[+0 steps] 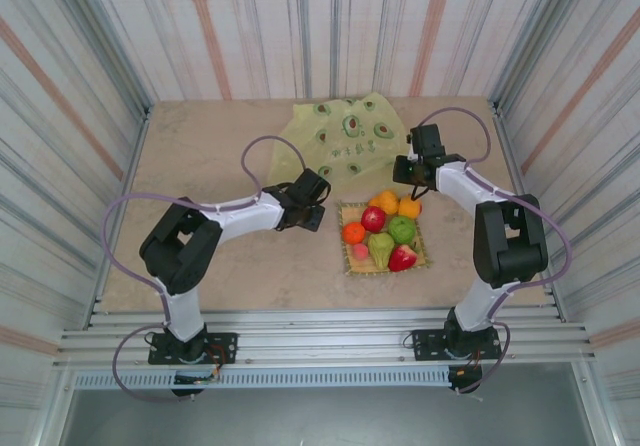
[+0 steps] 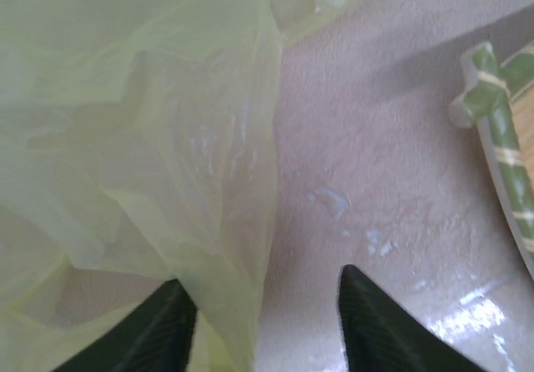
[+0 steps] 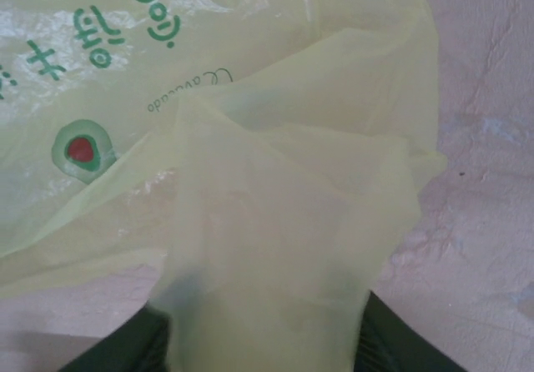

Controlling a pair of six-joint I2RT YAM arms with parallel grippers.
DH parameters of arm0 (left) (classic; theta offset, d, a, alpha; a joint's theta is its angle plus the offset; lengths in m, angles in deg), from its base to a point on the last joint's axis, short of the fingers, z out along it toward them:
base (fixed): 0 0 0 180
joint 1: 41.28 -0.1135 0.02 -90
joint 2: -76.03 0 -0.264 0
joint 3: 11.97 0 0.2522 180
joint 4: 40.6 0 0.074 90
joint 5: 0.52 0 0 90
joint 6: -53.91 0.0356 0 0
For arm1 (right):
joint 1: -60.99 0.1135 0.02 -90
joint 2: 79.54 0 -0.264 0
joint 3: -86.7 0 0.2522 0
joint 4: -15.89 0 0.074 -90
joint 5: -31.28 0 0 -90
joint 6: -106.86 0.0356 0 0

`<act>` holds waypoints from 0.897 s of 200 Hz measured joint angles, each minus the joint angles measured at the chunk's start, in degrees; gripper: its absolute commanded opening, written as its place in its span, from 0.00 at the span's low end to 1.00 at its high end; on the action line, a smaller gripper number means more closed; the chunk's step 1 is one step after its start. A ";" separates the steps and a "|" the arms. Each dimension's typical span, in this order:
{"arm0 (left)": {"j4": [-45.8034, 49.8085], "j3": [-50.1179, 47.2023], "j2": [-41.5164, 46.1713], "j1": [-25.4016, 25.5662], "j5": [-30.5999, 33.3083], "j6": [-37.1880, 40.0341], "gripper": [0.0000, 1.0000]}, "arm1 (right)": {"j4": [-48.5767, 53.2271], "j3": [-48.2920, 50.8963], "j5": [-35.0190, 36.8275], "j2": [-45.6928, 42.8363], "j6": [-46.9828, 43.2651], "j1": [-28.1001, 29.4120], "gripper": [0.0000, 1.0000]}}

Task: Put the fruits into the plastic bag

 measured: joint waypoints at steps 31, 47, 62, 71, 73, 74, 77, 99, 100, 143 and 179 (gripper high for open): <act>-3.04 0.00 -1.60 -1.92 -0.52 0.09 0.11 | -0.31 -0.26 0.11 0.00 -1.22 0.04 0.26; -4.17 -0.02 -2.19 -3.23 -0.87 -0.33 0.00 | -0.31 -0.63 0.09 0.02 -2.14 0.04 0.19; -4.90 -0.02 -2.29 -4.22 -0.98 -0.17 0.00 | -0.22 -1.36 0.09 0.04 -2.47 0.04 0.12; -5.42 -0.13 -2.16 -4.63 -0.92 -0.17 0.00 | -0.09 -2.01 0.09 0.04 -2.67 0.09 0.08; -5.46 -0.20 -2.05 -4.70 -0.94 -0.17 0.00 | -0.09 -2.16 0.07 0.04 -2.91 0.11 0.07; -5.53 -0.24 -1.99 -4.72 -0.94 -0.17 0.00 | -0.07 -2.23 0.07 0.04 -3.04 0.11 0.06; -5.81 -0.48 -1.84 -4.76 -0.94 -0.17 0.00 | 0.04 -2.49 0.11 0.04 -3.04 0.15 0.05; -6.12 -4.26 3.15 -5.11 -1.55 -0.37 0.00 | 0.13 -4.76 0.02 0.02 -4.46 1.18 0.00; -6.08 -4.44 3.45 -5.14 -1.64 -0.44 0.00 | 0.13 -4.83 0.04 0.00 -4.55 1.25 0.00; -5.01 -15.19 28.72 -10.54 -7.15 -4.66 0.00 | 0.07 -10.84 -0.94 -0.79 -8.76 6.54 0.00; -0.42 -20.06 49.77 -12.28 -9.31 -7.91 0.00 | -2.75 -13.88 -5.29 -2.62 -12.28 11.43 0.00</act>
